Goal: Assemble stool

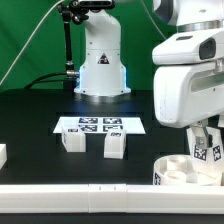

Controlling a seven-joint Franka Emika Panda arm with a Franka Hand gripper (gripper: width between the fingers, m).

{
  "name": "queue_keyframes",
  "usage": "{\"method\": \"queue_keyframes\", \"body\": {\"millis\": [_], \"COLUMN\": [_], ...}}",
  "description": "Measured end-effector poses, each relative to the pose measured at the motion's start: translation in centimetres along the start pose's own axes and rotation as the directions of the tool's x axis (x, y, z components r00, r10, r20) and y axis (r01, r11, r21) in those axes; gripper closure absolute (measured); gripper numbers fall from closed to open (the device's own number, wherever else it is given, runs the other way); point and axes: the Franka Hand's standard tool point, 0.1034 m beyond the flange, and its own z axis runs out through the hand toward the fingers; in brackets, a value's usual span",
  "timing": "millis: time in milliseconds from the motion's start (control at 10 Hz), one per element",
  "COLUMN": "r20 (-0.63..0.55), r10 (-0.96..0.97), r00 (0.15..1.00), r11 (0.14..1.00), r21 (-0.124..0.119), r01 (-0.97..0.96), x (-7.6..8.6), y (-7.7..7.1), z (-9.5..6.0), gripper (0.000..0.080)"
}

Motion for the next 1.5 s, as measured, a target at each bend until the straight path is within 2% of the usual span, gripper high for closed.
{"method": "queue_keyframes", "body": {"millis": [100,400,700,900,1200,1400,1500], "r20": [0.0,0.001,-0.017,-0.041,-0.048,-0.045,-0.045], "r10": [0.004,0.242,0.501,0.666,0.864,0.935,0.949], "r00": [1.0,0.97,0.865,0.745,0.501,0.352,0.311], "r11": [1.0,0.97,0.865,0.746,0.502,0.353,0.313], "r21": [0.0,0.0,0.007,0.012,0.026,0.042,0.044], "r01": [-0.004,-0.242,-0.501,-0.666,-0.864,-0.935,-0.949], "x": [-0.01,-0.05,-0.03,0.15,-0.04,-0.06,-0.04], "y": [0.03,0.04,0.4,0.46,0.34,0.47,0.54], "z": [0.0,0.05,0.02,0.01,0.02,-0.04,-0.07], "gripper": [0.0462,0.0461,0.0461,0.0461,0.046,0.0459,0.0459]}}
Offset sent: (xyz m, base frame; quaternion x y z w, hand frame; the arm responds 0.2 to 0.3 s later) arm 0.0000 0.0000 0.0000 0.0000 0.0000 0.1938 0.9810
